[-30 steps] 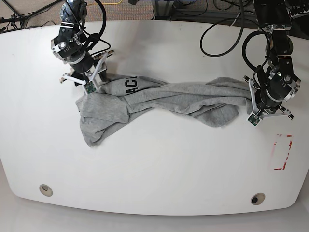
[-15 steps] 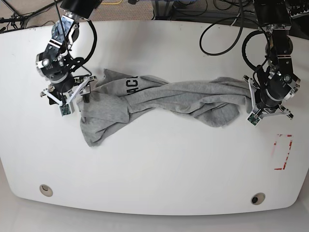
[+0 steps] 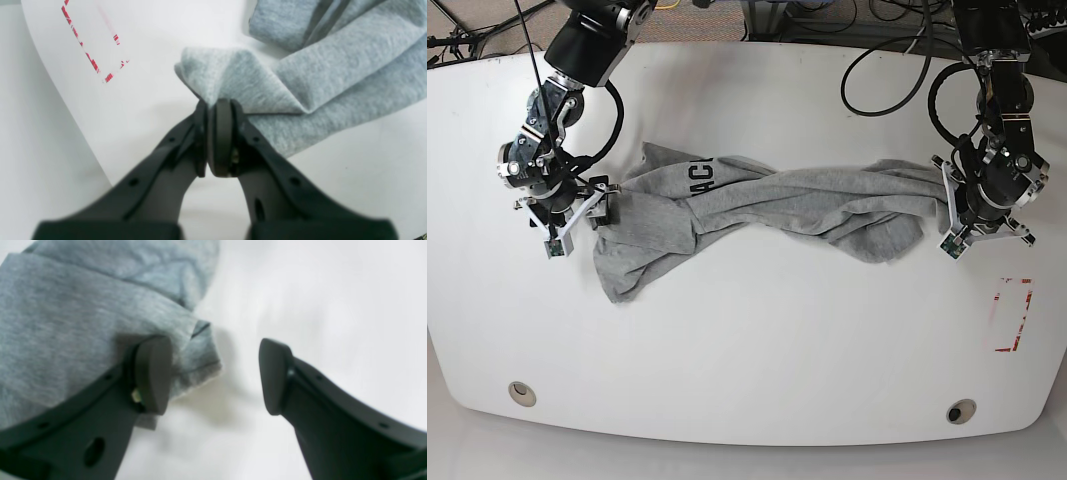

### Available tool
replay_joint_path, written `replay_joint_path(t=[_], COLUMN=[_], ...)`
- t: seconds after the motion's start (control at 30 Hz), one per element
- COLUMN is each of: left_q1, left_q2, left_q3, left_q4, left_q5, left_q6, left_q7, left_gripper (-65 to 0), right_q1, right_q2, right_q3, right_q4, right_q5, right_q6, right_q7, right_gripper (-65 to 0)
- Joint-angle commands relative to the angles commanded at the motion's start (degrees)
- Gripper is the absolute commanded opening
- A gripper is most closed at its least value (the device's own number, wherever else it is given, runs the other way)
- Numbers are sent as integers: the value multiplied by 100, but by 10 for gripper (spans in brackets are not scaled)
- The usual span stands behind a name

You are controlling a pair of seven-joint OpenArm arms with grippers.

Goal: Fold the T-shirt properly
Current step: 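Regrasp the shirt edge with the right gripper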

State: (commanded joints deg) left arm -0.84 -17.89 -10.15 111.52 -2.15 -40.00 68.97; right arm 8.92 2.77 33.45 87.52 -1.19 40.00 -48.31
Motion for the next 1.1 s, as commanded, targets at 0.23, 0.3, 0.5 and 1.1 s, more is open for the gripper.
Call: replay_joint_path(t=[0.23, 0.3, 0.5, 1.1], left_q1=[0, 0, 0, 0], left_q2=[18, 18, 18, 26], left_q3=[0, 0, 0, 9], left_q4=[0, 0, 0, 0], left_q5=[0, 0, 0, 0], left_q6=[0, 0, 0, 0], left_q7=[0, 0, 0, 0], left_gripper=[-650, -650, -650, -650], right_q1=[9, 0, 9, 18], right_q2=[-114, -123, -123, -114], right_q3=[26, 26, 26, -9], right_q4=[158, 290, 563, -88], right_q5=[0, 0, 264, 615], right_q6=[0, 0, 0, 0], right_q7=[-9, -97, -448, -475], right_gripper=[-257, -257, -257, -257])
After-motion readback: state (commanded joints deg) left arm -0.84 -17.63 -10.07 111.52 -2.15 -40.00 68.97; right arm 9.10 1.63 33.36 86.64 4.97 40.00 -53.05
